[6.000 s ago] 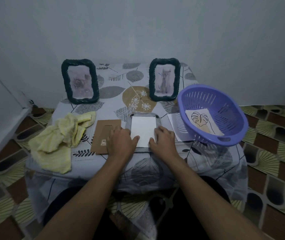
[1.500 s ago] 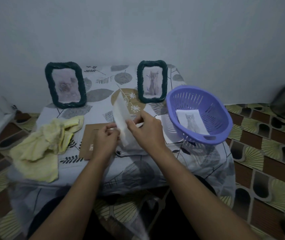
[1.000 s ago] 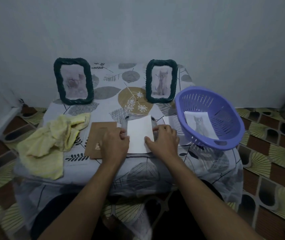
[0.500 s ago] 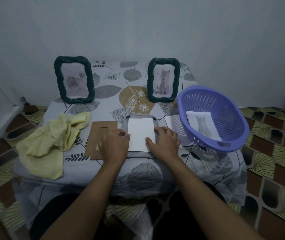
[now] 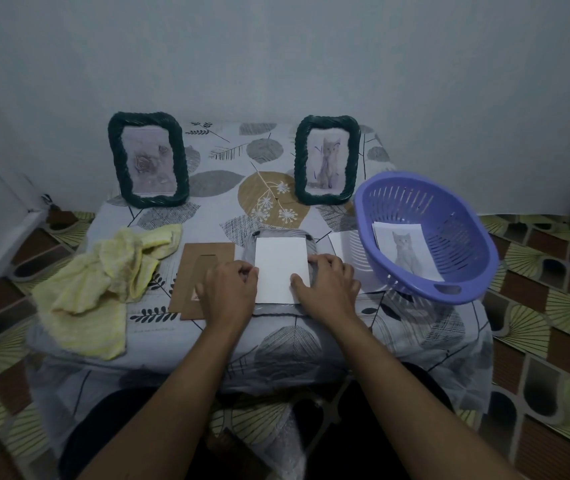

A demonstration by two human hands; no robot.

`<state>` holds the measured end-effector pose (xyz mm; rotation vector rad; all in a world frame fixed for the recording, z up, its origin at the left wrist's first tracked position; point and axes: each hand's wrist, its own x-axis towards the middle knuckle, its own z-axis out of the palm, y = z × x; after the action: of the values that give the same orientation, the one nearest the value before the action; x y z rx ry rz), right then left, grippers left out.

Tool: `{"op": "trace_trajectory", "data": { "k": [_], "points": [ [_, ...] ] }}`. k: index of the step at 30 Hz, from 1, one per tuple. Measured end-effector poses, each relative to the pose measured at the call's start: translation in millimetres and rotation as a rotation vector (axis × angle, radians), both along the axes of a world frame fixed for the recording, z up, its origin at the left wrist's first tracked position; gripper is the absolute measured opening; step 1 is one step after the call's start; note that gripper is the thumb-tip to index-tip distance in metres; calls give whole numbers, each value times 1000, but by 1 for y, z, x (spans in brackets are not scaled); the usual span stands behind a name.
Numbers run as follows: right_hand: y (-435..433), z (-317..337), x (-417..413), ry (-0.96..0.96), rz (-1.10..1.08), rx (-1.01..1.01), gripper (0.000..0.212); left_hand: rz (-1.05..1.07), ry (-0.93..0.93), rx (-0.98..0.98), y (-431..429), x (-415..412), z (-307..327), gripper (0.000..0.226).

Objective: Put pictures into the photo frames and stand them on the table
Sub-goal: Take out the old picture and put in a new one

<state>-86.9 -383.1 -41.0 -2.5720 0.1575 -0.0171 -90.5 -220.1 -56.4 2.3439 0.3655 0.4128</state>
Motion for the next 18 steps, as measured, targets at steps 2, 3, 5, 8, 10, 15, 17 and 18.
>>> {"op": "trace_trajectory", "data": {
  "k": [2,3,5,8,10,15,17,18],
  "points": [
    [0,0,0,-3,-2,3,52,6,4,1,0,1,0,14],
    [0,0,0,-3,-1,7,51,9,8,2,-1,2,0,14],
    [0,0,-1,-4,2,10,50,15,12,8,-1,2,1,14],
    [0,1,0,3,5,10,50,16,10,10,-1,2,0,14],
    [0,2,-1,4,2,12,51,14,8,5,0,2,-1,15],
    [6,8,-4,-20,-7,37,50,-8,-42,-53,4,0,6,16],
    [13,12,-7,-73,-4,1,48,-3,-58,-57,8,-1,11,17],
    [17,16,-8,-104,-7,-12,47,2,-62,-64,12,-2,13,19]
  ]
}}
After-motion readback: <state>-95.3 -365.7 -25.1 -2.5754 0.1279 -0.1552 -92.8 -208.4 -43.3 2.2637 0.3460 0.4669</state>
